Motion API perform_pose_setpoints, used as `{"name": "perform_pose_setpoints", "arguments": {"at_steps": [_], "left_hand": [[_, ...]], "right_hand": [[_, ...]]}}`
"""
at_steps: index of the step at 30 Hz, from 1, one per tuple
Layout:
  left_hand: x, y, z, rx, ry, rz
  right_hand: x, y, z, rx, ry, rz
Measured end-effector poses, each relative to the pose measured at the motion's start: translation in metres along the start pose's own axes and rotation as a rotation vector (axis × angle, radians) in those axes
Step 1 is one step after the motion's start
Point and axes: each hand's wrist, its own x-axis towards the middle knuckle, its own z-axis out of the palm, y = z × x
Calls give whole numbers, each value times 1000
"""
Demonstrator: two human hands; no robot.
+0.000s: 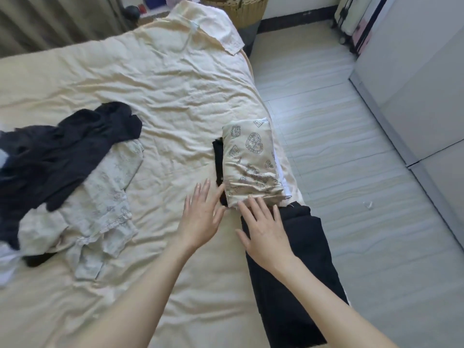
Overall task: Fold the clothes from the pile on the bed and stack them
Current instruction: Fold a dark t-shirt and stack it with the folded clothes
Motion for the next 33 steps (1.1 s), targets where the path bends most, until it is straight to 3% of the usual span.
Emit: {"name": "perform_pose_setpoints", "arguments": {"at_steps": [4, 9, 18, 24, 33], "left_hand": [[-85, -32, -1, -113, 65, -203], [-189, -79, 26, -160, 8, -382], [-283, -197, 55, -177, -88, -585], [-287, -318, 61, -182, -184, -700], [-202, -460, 33, -54, -173, -755]], "right_hand": [[-24, -43, 10, -58, -85, -127], [-37, -98, 29, -123, -184, -244], [-27, -211, 92, -203, -355, -312], [17, -280, 138, -297, -417, -404], [171, -370, 166, -385, -209, -495]]}}
